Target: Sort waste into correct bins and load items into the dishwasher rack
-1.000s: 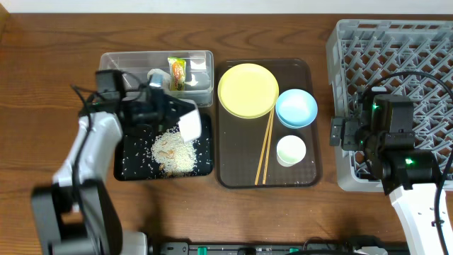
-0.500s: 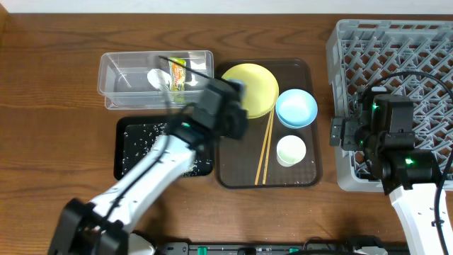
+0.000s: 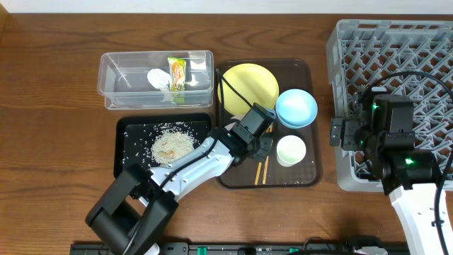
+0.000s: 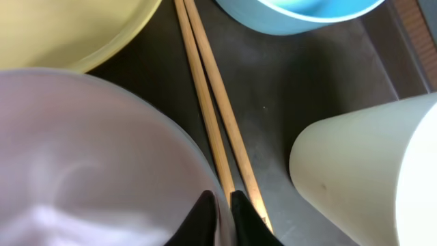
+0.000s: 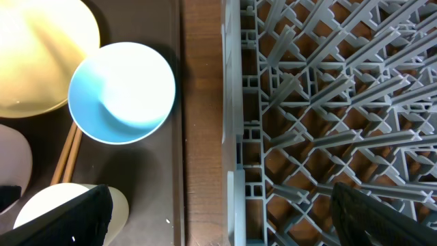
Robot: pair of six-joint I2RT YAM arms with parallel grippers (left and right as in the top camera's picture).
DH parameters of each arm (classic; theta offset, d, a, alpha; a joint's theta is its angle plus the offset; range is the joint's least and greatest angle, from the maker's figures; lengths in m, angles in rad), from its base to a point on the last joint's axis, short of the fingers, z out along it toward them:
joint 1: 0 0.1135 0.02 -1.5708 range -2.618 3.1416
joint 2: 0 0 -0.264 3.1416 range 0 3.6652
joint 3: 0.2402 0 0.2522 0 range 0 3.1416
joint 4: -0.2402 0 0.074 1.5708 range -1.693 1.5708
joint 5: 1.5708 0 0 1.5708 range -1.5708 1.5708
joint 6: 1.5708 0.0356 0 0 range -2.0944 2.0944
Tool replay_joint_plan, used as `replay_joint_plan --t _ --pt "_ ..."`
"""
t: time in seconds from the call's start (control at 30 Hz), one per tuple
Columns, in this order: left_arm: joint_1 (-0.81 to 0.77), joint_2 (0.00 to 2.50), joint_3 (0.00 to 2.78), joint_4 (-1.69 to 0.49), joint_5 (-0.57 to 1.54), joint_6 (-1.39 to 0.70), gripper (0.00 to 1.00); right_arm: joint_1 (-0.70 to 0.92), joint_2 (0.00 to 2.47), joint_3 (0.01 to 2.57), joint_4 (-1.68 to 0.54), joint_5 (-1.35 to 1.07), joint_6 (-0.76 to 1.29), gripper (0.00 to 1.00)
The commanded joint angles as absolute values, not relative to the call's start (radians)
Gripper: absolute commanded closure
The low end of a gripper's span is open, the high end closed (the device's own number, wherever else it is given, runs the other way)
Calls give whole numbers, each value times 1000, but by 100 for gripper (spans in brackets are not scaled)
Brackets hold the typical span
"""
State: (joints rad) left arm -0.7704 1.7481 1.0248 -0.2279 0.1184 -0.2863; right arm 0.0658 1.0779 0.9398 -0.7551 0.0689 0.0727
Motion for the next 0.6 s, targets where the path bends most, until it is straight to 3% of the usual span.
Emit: replay_joint_plan --t 0.0,0.13,0.23,0.57 --pt "-769 1750 1027 -221 93 -278 77 56 1074 960 -756 78 81 1" --pt "-769 1722 1045 -228 93 -247 57 56 1074 960 -756 78 81 1" --pt "-769 1672 1063 -227 93 -247 48 56 1074 960 -757 78 81 1" --pt "-776 1617 1068 -159 207 -272 46 56 1074 960 -756 78 81 1"
